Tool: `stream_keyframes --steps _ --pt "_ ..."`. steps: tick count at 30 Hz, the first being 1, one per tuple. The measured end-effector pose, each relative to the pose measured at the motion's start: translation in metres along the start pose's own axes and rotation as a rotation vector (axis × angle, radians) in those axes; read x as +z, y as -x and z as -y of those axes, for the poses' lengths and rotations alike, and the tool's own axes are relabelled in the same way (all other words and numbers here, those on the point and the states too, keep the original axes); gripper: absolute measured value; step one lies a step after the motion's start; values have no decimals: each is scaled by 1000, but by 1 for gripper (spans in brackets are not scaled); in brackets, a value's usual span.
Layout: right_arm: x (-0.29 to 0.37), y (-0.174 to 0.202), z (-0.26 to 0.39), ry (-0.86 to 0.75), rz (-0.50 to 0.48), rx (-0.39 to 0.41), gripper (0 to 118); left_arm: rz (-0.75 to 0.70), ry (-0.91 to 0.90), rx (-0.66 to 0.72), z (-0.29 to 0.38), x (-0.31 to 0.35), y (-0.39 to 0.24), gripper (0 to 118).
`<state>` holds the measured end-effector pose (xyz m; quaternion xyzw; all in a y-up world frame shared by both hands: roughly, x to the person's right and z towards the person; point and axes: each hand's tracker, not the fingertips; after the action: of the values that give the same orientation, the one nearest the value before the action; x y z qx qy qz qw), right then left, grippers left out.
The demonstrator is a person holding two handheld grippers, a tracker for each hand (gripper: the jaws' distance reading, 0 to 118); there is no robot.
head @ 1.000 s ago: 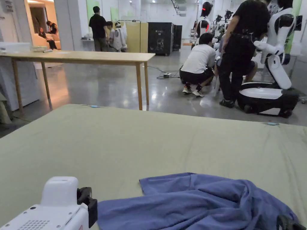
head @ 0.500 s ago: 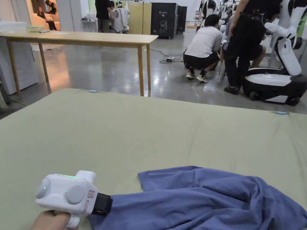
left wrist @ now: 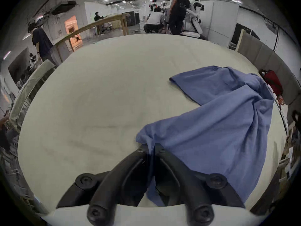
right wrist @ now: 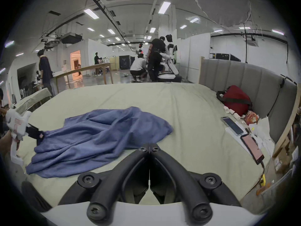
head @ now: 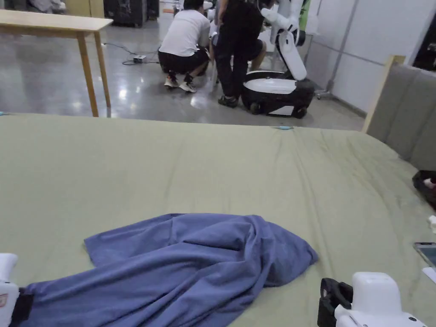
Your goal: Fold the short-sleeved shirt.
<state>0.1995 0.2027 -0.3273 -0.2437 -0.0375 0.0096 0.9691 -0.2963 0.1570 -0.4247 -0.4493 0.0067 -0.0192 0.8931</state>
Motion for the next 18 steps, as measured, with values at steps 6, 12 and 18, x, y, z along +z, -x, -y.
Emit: stream_keyframes --steps 6,12,18 --pt "-88 -44 -45 109 38 -40 1 70 29 39 0 -5 3 5" --pt "-179 -59 -65 290 -68 11 16 103 32 65 4 4 -7 5" --pt "-243 -60 -38 450 -88 6 112 95 53 52 3 -5 -7 5"
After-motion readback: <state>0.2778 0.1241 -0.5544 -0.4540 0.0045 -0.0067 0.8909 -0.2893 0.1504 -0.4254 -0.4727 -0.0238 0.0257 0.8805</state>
